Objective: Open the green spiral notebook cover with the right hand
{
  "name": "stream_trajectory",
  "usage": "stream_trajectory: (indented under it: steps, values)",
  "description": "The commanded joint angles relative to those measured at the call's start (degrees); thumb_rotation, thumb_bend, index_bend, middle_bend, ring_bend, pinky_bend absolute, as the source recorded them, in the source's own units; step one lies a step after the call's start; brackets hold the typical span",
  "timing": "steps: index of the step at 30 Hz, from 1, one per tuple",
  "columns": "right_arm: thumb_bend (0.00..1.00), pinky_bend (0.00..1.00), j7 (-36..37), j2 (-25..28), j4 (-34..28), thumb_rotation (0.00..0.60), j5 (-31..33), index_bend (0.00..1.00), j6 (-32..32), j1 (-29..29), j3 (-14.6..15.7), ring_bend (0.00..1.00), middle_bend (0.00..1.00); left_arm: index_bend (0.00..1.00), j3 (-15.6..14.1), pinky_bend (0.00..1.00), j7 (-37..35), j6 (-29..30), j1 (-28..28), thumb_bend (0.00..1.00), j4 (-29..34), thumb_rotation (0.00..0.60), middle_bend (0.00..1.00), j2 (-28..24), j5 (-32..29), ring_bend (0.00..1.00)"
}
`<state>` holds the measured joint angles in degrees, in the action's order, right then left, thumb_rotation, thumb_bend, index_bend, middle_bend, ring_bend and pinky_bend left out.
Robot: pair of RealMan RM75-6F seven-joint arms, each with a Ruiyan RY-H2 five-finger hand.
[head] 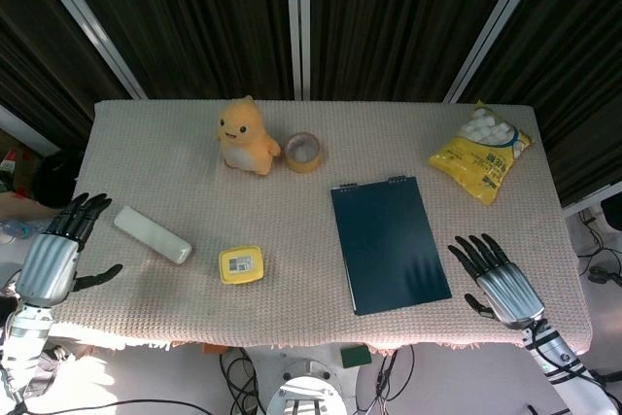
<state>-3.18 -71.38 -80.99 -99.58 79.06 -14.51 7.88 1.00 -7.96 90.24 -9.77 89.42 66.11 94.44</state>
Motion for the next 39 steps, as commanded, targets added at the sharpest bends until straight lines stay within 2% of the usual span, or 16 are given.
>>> stream_trajectory:
  steps: [1,6,15,24,29,31,34,36,39]
  values:
    - [0.30,0.00,-1.57,-3.67,4.64,0.600,-0.69,0.02,-0.80,0.65,0.32,0.00,0.00,0.10,-0.25,0.21,0.01,0.53,0.51,0.02,-0.39,0.600,0.09,0.30,0.15,0.06]
    - [0.29,0.00,-1.64,-6.69,8.80,0.600,-1.92,0.02,-2.64,-0.07,0.88,0.00,0.00,0.10,-0.76,0.21,-0.55,1.51,1.82,0.02,-1.52,0.600,0.09,0.86,-0.19,0.06]
    - [0.30,0.00,0.34,-6.70,8.26,0.600,-1.31,0.02,-6.36,-1.57,1.28,0.00,0.00,0.10,-0.47,0.21,-1.62,2.18,2.61,0.02,-2.44,0.600,0.09,0.97,-0.60,0.06]
    - [0.30,0.00,3.34,-9.60,11.09,0.600,-2.59,0.04,-5.74,-2.93,0.54,0.00,0.00,0.10,0.01,0.21,-1.16,2.03,2.34,0.02,-2.01,0.600,0.09,0.65,-0.22,0.06]
    - [0.31,0.00,3.53,-9.98,10.98,0.600,-1.94,0.05,-7.83,-4.06,0.30,0.00,0.00,0.10,0.45,0.21,-1.98,2.68,2.49,0.02,-2.76,0.600,0.09,1.04,-0.27,0.06]
    - [0.32,0.00,4.10,-10.20,11.33,0.600,-2.21,0.09,-7.77,-4.54,0.15,0.00,0.00,0.11,0.56,0.21,-2.58,2.77,2.63,0.02,-3.25,0.600,0.09,1.26,-0.57,0.06]
    - [0.34,0.00,4.17,-10.96,12.68,0.600,-3.04,0.20,-6.11,-4.68,-0.20,0.00,0.00,0.11,0.64,0.21,-2.89,2.73,2.77,0.02,-3.84,0.600,0.09,1.40,-0.89,0.06]
    - [0.38,0.00,4.34,-11.60,13.74,0.600,-3.43,0.34,-5.11,-4.62,-0.30,0.00,0.00,0.11,0.71,0.21,-3.15,2.69,2.81,0.02,-4.12,0.600,0.09,1.46,-1.04,0.06]
    - [0.45,0.00,5.25,-12.54,14.97,0.600,-3.34,0.49,-4.77,-4.55,-0.26,0.00,0.02,0.11,0.81,0.21,-3.45,2.58,2.75,0.02,-4.49,0.600,0.09,1.66,-1.08,0.06]
